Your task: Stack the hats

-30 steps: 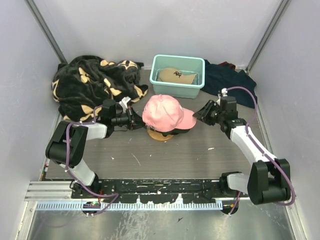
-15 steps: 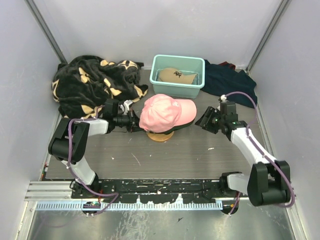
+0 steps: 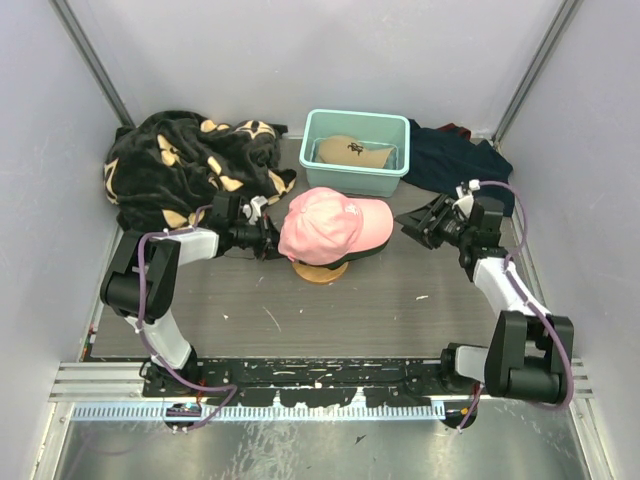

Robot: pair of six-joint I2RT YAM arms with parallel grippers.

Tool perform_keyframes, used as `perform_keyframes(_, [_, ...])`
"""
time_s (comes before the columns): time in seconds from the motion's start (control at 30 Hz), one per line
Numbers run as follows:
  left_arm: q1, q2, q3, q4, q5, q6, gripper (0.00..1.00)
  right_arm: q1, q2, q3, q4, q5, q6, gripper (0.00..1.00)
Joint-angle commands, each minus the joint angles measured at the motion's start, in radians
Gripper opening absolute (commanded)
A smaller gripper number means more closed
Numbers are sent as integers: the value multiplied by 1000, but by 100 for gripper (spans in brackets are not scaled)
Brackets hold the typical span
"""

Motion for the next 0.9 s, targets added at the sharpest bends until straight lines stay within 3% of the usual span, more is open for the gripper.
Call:
perform_keyframes(0.0, [4,24,29,-70,-19,28,2,-2,61,-27,258,-163,158,56])
perform_keyframes(0.3, [6,36,34,-63,-20,19,2,9,92,-57,402,-194,264,56])
perform_keyframes(0.63, [6,37,38,-63,-17,13,2,-32,44,-6,260,-159,168,55])
perform_keyframes(0.87, [5,34,39,-62,-15,10,2,-32,56,20,325,-173,224,52])
